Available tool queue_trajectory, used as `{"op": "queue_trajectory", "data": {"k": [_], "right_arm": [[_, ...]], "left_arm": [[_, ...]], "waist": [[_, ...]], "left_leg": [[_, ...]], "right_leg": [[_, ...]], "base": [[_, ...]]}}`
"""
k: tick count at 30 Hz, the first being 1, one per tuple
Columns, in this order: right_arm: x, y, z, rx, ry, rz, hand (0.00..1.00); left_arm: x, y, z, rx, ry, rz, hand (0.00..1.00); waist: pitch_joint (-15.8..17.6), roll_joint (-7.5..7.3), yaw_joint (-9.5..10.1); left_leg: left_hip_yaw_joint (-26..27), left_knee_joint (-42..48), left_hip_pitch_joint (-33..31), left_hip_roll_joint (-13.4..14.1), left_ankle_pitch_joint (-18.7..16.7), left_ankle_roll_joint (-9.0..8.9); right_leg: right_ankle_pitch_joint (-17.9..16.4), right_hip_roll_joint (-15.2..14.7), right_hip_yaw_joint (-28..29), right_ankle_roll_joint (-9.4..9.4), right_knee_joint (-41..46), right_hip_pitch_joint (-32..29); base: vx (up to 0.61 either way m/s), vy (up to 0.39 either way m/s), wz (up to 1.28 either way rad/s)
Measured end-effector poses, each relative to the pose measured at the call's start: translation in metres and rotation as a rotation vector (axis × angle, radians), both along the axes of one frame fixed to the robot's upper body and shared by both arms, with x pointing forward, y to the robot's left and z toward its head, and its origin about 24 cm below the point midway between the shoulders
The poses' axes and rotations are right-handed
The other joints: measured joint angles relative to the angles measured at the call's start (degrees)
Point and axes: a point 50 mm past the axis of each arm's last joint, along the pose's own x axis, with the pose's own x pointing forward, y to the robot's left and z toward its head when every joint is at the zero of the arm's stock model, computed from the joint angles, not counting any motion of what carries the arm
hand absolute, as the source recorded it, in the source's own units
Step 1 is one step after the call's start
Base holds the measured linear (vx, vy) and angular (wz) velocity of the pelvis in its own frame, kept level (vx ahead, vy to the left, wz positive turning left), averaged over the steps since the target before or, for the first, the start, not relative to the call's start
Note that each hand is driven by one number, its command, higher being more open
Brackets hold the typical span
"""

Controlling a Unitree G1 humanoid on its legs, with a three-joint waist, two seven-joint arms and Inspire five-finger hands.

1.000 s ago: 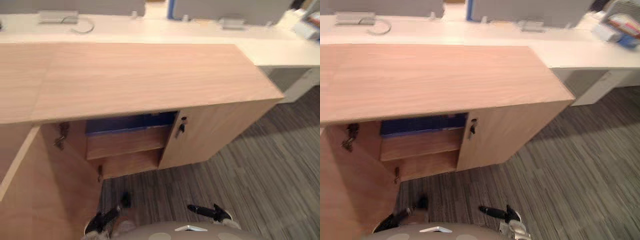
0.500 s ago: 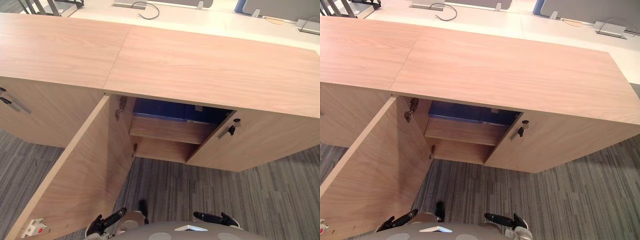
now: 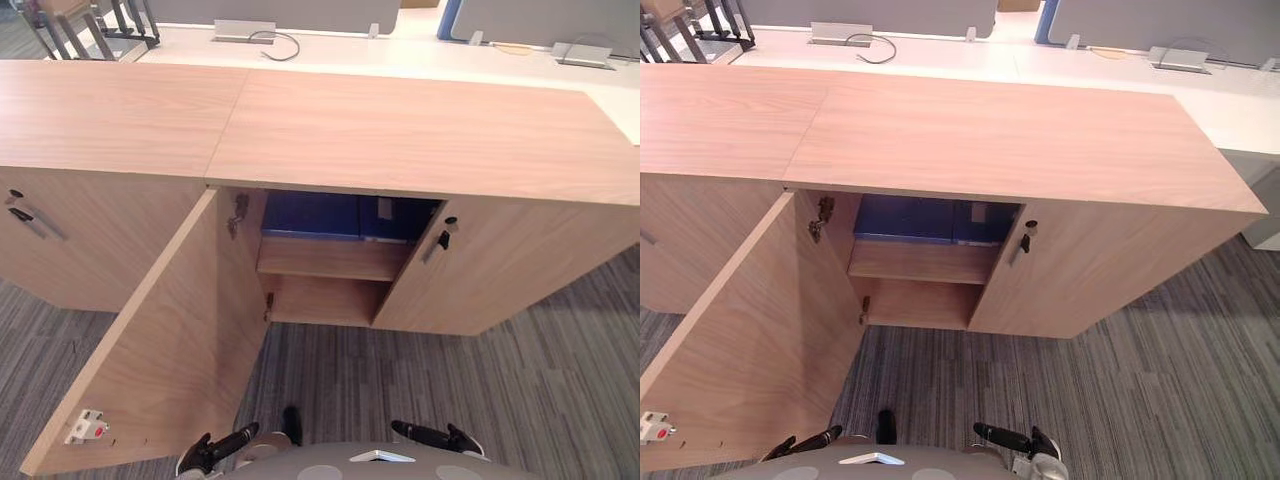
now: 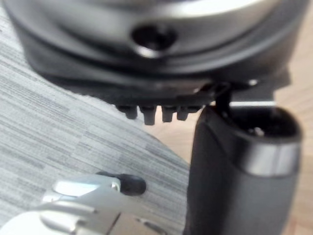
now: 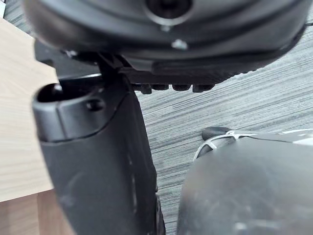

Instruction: Walk over to the cabinet, pick up the folder, carry it to the office cabinet, place the folder inside the office cabinet, then close the office cabinet door

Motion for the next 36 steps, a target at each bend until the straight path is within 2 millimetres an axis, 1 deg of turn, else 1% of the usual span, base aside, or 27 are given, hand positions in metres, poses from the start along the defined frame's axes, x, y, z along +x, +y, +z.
{"op": "queue_trajectory", "data": {"k": [1, 3, 5, 6, 7, 8, 9, 11, 12, 13, 15, 16, 17, 18, 20, 22, 25, 27, 28, 29, 30, 31, 32, 33, 34, 35, 36], "right_arm": [[-0.003, -0.001, 0.0, -0.003, 0.005, -0.005, 1.0], [-0.011, -0.001, 0.0, -0.003, 0.009, -0.037, 1.0], [-0.018, -0.001, -0.001, 0.0, 0.019, -0.062, 1.0], [-0.019, -0.005, 0.0, 0.0, 0.017, -0.083, 1.0], [-0.019, -0.007, 0.0, -0.004, 0.015, -0.093, 1.0], [-0.018, -0.012, 0.001, -0.017, 0.011, -0.095, 1.0], [-0.017, -0.011, 0.001, -0.012, 0.009, -0.092, 1.0], [-0.016, -0.005, -0.001, 0.006, 0.018, -0.088, 1.0], [-0.016, -0.002, -0.002, 0.017, 0.024, -0.084, 1.0], [-0.015, 0.0, -0.002, 0.024, 0.027, -0.081, 1.0], [-0.016, 0.002, -0.003, 0.034, 0.035, -0.08, 1.0], [-0.017, 0.005, -0.004, 0.043, 0.044, -0.073, 1.0], [-0.018, 0.006, -0.005, 0.048, 0.05, -0.068, 1.0], [-0.02, 0.01, -0.006, 0.06, 0.06, -0.062, 1.0], [-0.021, 0.006, -0.005, 0.057, 0.059, -0.062, 1.0], [-0.019, 0.002, -0.004, 0.045, 0.055, -0.063, 1.0], [-0.028, -0.003, -0.005, 0.024, 0.078, -0.079, 1.0], [-0.028, -0.003, -0.005, 0.02, 0.081, -0.075, 1.0], [-0.026, -0.001, -0.005, 0.019, 0.076, -0.057, 1.0], [-0.024, 0.001, -0.005, 0.022, 0.072, -0.04, 1.0], [-0.024, 0.002, -0.005, 0.024, 0.071, -0.032, 1.0], [-0.021, 0.004, -0.005, 0.023, 0.062, -0.019, 1.0], [-0.019, 0.005, -0.005, 0.023, 0.057, -0.009, 1.0], [-0.018, 0.005, -0.004, 0.023, 0.053, -0.008, 1.0], [-0.012, 0.005, -0.004, 0.023, 0.041, -0.005, 1.0], [-0.013, 0.006, -0.004, 0.024, 0.043, -0.005, 1.0], [-0.007, 0.002, -0.003, 0.014, 0.029, -0.001, 1.0]], "left_arm": [[0.0, 0.0, 0.0, 0.002, -0.001, -0.003, 1.0], [0.0, 0.002, 0.0, 0.006, 0.0, 0.006, 1.0], [-0.001, 0.004, 0.001, 0.009, -0.006, 0.037, 1.0], [-0.002, 0.001, 0.0, 0.004, -0.004, 0.049, 1.0], [-0.003, 0.0, 0.0, 0.003, -0.001, 0.052, 1.0], [-0.004, 0.0, 0.0, -0.001, 0.001, 0.053, 1.0], [-0.005, 0.0, 0.0, 0.0, 0.003, 0.051, 1.0], [-0.01, 0.006, 0.001, 0.013, 0.013, 0.052, 1.0], [-0.014, 0.008, 0.001, 0.015, 0.019, 0.056, 1.0], [-0.015, 0.009, 0.001, 0.013, 0.019, 0.065, 1.0], [-0.015, 0.011, 0.002, 0.02, 0.014, 0.066, 1.0], [-0.015, 0.014, 0.003, 0.027, 0.013, 0.072, 1.0], [-0.015, 0.016, 0.003, 0.032, 0.013, 0.078, 1.0], [-0.016, 0.019, 0.003, 0.038, 0.01, 0.1, 1.0], [-0.018, 0.017, 0.003, 0.027, 0.004, 0.157, 1.0], [-0.02, 0.009, 0.0, 0.002, 0.011, 0.19, 1.0], [-0.023, 0.004, -0.002, -0.018, 0.022, 0.219, 1.0], [-0.02, 0.004, -0.002, -0.02, 0.011, 0.23, 1.0], [-0.016, 0.004, -0.001, -0.022, -0.002, 0.232, 1.0], [-0.011, 0.006, -0.001, -0.018, -0.013, 0.23, 1.0], [-0.01, 0.007, 0.0, -0.015, -0.016, 0.23, 1.0], [-0.008, 0.009, 0.0, -0.01, -0.023, 0.234, 1.0], [-0.007, 0.01, 0.001, -0.009, -0.025, 0.238, 1.0], [-0.007, 0.01, 0.001, -0.009, -0.026, 0.24, 1.0], [-0.006, 0.01, 0.001, -0.011, -0.032, 0.249, 1.0], [-0.004, 0.011, 0.001, -0.013, -0.04, 0.257, 1.0], [0.004, 0.009, 0.002, -0.022, -0.06, 0.259, 1.0]], "waist": [[0.1, -0.04, -0.34], [-0.2, -0.05, -0.39], [-0.5, -0.33, 0.48], [-0.8, 0.65, 0.68], [-0.9, 1.2, 0.58], [-1.2, 2.96, 0.52], [-1.3, 2.33, 0.74], [-1.8, 0.97, 0.7], [-2.2, 0.19, 0.7], [-2.6, -0.35, 0.92], [-3.1, -1.12, 1.41], [-3.5, -1.81, 1.59], [-3.6, -2.21, 1.59], [-3.7, -3.13, 1.37], [-4.3, -2.7, 1.28], [-4.2, -1.92, 0.59], [-3.6, -0.42, 0.31], [-3.5, -0.4, 0.11], [-3.1, -0.23, -0.03], [-2.5, -0.73, -0.13], [-2.2, -0.55, -0.16], [-1.7, -0.85, -0.65], [-1.5, -1.0, -0.78], [-1.3, -0.95, -0.82], [-0.8, -1.08, -0.85], [-0.3, -1.71, -0.77], [1.2, -1.56, -0.53]], "left_leg": [[-1.3, 0.0, -0.2, -0.5, 0.4, 0.58], [-2.7, 0.0, -0.7, -0.9, 0.6, 0.86], [-4.2, 0.0, -1.7, -1.4, 0.5, 1.43], [-6.3, 0.1, -2.1, -0.8, 0.4, 1.85], [-7.2, 0.1, -2.6, 0.0, 0.4, 1.85], [-8.6, 0.4, -2.9, 1.9, 0.5, 1.97], [-9.4, 1.6, -3.4, 2.7, 0.3, 2.01], [-10.6, 3.7, -4.3, 3.3, -1.0, 1.64], [-11.0, 5.7, -5.5, 3.7, -2.5, 0.8], [-11.2, 7.4, -6.3, 3.7, -3.6, 0.43], [-11.3, 8.1, -6.9, 3.4, -3.9, -0.59], [-11.2, 8.3, -6.9, 2.9, -3.9, -1.08], [-11.2, 8.5, -6.9, 2.6, -3.7, -1.03], [-11.2, 9.0, -6.8, 1.9, -3.9, -1.68], [-11.8, 8.8, -6.8, 2.7, -3.9, -2.93], [-12.5, 4.7, -5.3, 4.5, -1.9, -4.96], [-14.3, 0.5, -1.7, 7.3, 0.0, -6.56], [-15.4, 0.3, -1.8, 8.2, 0.4, -7.16], [-16.3, 0.2, -1.9, 8.6, 0.7, -7.53], [-17.2, 0.2, -2.3, 8.7, 1.0, -7.85], [-17.6, 0.2, -2.8, 8.8, 1.1, -7.85], [-17.9, 0.3, -3.6, 9.0, 1.3, -8.08], [-16.2, 1.1, -4.3, 9.1, 1.2, -8.04], [-14.8, 2.2, -5.2, 9.4, 0.7, -7.64], [-13.1, 4.4, -6.6, 9.4, -1.5, -7.24], [-11.5, 7.9, -7.5, 9.0, -2.6, -6.64], [-8.3, 20.8, -11.9, 9.5, -6.5, -4.69]], "right_leg": [[-1.3, -1.0, -0.6, 0.62, 2.1, -0.6], [-2.4, -1.8, -2.2, 3.11, 3.0, -0.2], [-1.0, -2.5, -3.2, 8.05, 3.8, 0.4], [1.4, -1.4, -0.1, 5.91, 6.9, -1.3], [2.8, -0.7, 2.2, 4.8, 9.0, -2.5], [4.5, 0.6, 6.6, 0.3, 11.8, -4.7], [2.8, 0.6, 9.1, -2.19, 13.4, -5.5], [2.7, 0.6, 12.7, -1.57, 13.2, -5.8], [3.1, 0.6, 14.0, 0.29, 11.6, -5.4], [3.8, 0.3, 14.0, 1.48, 8.9, -5.3], [4.3, -0.1, 12.8, 2.37, 4.4, -5.2], [4.6, 0.3, 12.7, 2.39, 1.6, -5.0], [4.9, 0.6, 12.7, 2.28, 0.4, -4.8], [5.2, 0.7, 11.9, 1.55, -0.6, -4.1], [3.5, 1.6, 11.4, 1.62, -2.3, -3.0], [1.4, 3.3, 11.0, 0.42, -3.1, -2.9], [1.1, 6.2, 9.6, -0.1, -3.1, -0.1], [1.0, 7.3, 9.1, -0.21, -3.1, 0.4], [0.8, 7.8, 8.5, -0.6, -3.1, 0.8], [0.3, 8.1, 8.0, -1.43, -3.1, 0.9], [0.1, 8.3, 7.7, -1.75, -3.1, 0.8], [-0.2, 8.6, 6.4, -2.19, -3.1, 0.7], [-0.3, 8.7, 5.5, -2.42, -3.0, 0.7], [-0.5, 8.8, 4.8, -2.8, -2.6, 0.6], [-0.9, 8.7, 3.3, -3.51, -2.5, 0.5], [-1.3, 7.4, 2.7, -4.31, -2.5, 0.3], [-1.6, 6.8, 1.5, -4.53, -1.5, 0.5]], "base": [[-0.07, 0.031, 0.39], [-0.02, 0.005, 0.52], [0.07, 0.008, 0.52], [0.09, 0.021, 0.51], [0.12, 0.059, 0.65], [0.12, 0.083, 0.58], [0.13, 0.066, 0.53], [0.13, -0.014, 0.39], [0.13, -0.07, 0.32], [0.1, -0.078, 0.19], [0.12, -0.147, 0.06], [0.12, -0.215, 0.05], [0.11, -0.275, 0.1], [0.07, -0.281, 0.06], [0.05, -0.275, 0.03], [0.02, -0.269, 0.04], [0.01, -0.229, 0.2], [-0.02, -0.131, 0.29], [-0.05, -0.101, 0.35], [-0.06, -0.097, 0.36], [-0.07, -0.087, 0.47], [-0.07, -0.065, 0.43], [-0.07, -0.054, 0.47], [-0.08, -0.053, 0.45], [-0.07, -0.035, 0.43], [-0.11, 0.016, 0.45], [-0.1, 0.083, 0.47]]}}
